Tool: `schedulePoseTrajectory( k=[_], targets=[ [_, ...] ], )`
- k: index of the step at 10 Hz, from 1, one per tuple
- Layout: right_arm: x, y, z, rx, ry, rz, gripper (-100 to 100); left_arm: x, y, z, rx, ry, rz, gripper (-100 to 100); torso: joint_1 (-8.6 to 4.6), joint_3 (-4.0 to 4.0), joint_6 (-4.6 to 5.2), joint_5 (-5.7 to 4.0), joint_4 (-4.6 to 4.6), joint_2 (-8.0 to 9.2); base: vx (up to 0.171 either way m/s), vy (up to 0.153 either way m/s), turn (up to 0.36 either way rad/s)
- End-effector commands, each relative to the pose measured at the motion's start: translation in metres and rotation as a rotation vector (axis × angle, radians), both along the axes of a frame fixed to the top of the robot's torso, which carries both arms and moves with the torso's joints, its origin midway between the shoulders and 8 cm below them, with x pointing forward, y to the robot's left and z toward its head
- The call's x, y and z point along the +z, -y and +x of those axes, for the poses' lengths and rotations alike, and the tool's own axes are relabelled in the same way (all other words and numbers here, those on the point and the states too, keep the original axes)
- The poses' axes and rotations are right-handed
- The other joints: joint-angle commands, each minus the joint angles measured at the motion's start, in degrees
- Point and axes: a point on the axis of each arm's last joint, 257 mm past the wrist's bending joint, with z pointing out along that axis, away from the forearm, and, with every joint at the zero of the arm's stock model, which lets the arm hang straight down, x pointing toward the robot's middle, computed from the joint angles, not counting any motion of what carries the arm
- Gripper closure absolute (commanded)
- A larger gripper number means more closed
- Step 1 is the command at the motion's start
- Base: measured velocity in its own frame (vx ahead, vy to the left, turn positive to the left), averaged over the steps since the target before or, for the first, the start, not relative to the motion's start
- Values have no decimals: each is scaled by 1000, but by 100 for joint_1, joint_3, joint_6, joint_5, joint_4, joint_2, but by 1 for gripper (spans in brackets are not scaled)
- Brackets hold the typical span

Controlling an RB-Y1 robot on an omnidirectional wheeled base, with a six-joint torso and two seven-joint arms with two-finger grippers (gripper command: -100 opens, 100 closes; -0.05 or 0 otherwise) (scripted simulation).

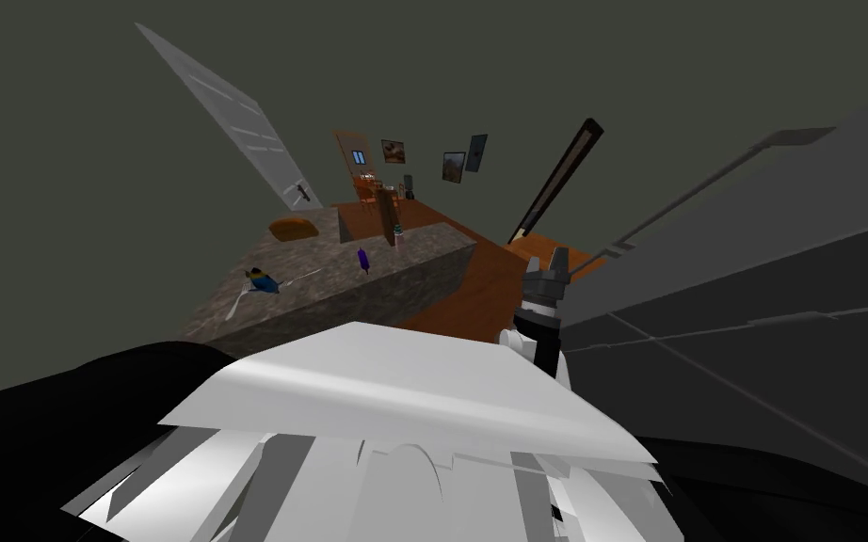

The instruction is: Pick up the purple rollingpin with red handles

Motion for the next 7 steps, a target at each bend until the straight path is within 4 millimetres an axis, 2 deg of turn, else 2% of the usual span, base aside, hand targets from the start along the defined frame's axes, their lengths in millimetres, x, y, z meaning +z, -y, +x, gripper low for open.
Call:
schedulePoseTrajectory(
  k=[1, 3, 4, 5, 6, 7],
  targets=[
    [0, 0, 0, 0, 0, 0, 0, -14, -17, -32, -3, -91, 4, -100, 0, 0, 0, 0, 0, 0, 37, -34, -214],
    [0, 0, 0, 0, 0, 0, 0, -20, -29, -40, -3, -115, 28, -100, -1, -1, 0, 0, 0, -2, 22, -12, -35],
    [0, 0, 0, 0, 0, 0, 0, -28, -46, -68, -5, -193, 36, -100, 3, 2, -2, 1, 1, 4, 25, -23, -241],
    [0, 0, 0, 0, 0, 0, 0, -31, -53, -73, -1, -207, 49, -100, 1, 1, 6, 0, 1, 1, 35, -13, -117],
    [0, 0, 0, 0, 0, 0, 0, -32, -66, -96, -11, -271, 48, -100, 1, 0, -2, 1, 0, -1, 61, -30, -209],
    [0, 0, 0, 0, 0, 0, 0, -37, -79, -106, 3, -296, 71, -100, -2, -5, 4, -1, -2, -10, 53, -16, -104]
  ],
)
